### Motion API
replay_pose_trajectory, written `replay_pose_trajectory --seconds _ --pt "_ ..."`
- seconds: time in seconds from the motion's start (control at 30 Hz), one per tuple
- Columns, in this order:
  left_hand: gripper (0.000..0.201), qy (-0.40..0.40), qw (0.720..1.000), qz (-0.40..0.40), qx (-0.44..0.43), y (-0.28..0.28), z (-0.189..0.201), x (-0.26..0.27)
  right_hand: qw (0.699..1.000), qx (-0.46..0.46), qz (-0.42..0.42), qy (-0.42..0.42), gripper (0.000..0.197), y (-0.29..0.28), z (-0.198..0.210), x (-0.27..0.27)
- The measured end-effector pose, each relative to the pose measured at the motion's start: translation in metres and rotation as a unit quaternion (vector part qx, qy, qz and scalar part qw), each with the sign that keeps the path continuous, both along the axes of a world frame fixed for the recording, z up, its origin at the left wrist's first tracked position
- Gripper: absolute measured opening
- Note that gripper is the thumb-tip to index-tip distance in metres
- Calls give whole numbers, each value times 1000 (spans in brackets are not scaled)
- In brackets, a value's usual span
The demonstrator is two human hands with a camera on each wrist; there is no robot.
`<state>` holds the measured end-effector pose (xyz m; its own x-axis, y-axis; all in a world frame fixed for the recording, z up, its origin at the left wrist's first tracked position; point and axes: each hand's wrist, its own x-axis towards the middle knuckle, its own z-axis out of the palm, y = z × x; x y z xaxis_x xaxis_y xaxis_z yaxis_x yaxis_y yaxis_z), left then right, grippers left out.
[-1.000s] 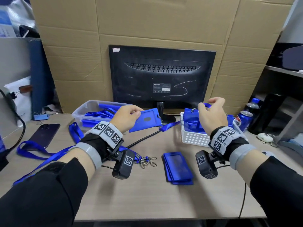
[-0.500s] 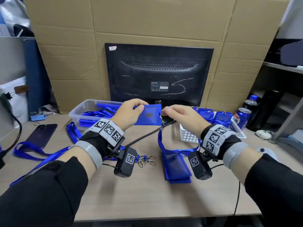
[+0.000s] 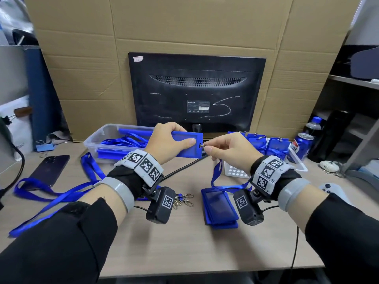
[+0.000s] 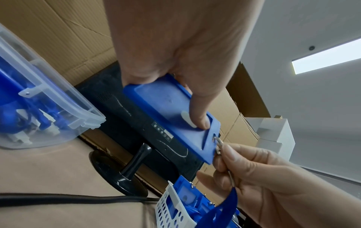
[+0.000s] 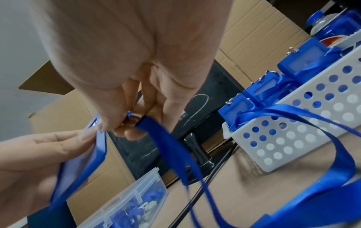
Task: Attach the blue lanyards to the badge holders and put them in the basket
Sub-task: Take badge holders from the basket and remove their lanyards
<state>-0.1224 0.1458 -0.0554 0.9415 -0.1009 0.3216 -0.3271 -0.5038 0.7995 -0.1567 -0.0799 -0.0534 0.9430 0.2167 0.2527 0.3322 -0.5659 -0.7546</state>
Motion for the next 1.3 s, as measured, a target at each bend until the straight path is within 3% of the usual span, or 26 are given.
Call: replay_pose_trajectory --seconds 0.23,0.53,0.67,0.8,0.93,1.03,1.13,1.3 --pt "27 -14 999 26 34 -8 3 -7 999 -35 0 -3 6 -6 0 -3" --pt "26 -56 997 -5 54 -15 9 -14 999 5 40 13 5 -11 2 -7" --pt "20 44 998 -48 13 -18 5 -12 996 87 0 -6 12 -14 3 -6" --pt "33 159 981 -106 44 -29 -5 -17 997 71 -39 -3 16 -17 5 0" --pt "6 279 953 -114 -30 -37 -12 -19 991 89 -100 -3 15 -30 0 2" --pt "22 355 925 -113 -72 -45 -23 -22 985 100 -138 5 15 -43 -7 2" --pt "25 435 889 -110 -91 -56 -30 -30 981 110 -161 12 15 -53 -15 2" --pt "24 464 877 -109 -64 -68 -49 -33 978 116 -175 7 14 -59 -16 0"
